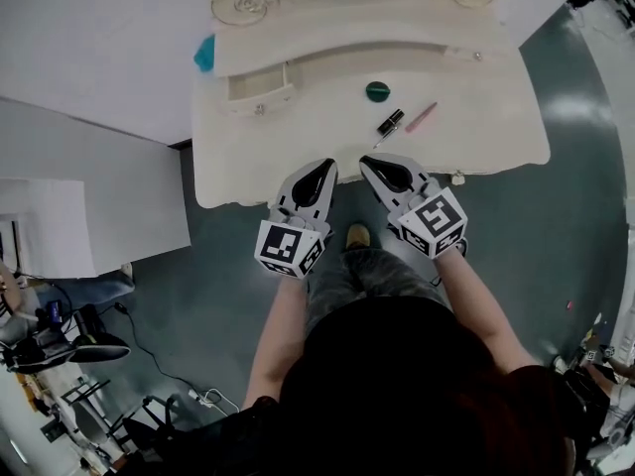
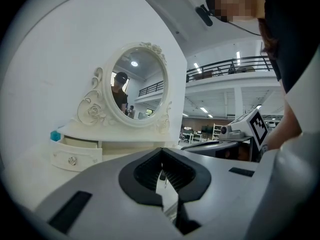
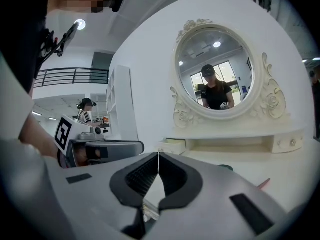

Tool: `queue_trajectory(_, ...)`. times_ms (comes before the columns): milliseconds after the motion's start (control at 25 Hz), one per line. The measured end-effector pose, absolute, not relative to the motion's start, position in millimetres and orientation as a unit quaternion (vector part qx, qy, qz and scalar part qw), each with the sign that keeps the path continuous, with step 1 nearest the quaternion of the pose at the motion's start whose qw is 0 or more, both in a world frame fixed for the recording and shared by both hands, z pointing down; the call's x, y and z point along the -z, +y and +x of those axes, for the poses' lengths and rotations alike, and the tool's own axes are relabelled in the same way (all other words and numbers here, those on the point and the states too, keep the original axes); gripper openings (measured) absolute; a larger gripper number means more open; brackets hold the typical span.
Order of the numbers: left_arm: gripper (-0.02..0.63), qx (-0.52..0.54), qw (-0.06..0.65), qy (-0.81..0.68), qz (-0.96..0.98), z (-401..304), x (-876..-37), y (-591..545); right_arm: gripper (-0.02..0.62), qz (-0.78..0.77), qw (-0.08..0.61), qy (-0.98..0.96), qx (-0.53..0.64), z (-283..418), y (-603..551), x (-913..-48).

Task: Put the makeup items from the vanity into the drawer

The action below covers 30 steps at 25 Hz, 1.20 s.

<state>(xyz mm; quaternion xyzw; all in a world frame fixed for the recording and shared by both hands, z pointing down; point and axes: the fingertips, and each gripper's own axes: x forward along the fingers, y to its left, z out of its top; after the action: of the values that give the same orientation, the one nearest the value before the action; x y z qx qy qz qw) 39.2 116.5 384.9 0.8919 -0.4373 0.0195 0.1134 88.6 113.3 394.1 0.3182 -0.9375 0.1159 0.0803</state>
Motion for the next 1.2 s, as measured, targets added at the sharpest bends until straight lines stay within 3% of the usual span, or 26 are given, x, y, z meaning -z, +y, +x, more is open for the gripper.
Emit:
queue_trajectory(520,0.012,-0.033,0.136,-0.410,0.901,49.0,-403.6,73.2,0.023,0.321,0.114,-0.934,-0.110,87.9,73.5,-408.9)
queue_trajectory(1200,0.012,-0.066,0.161,-0.340,0.924,60.1,-426.1,-4.6,0.025,0.376,0.264,-0.882,-0.106,112.3,-19.1,-455.8)
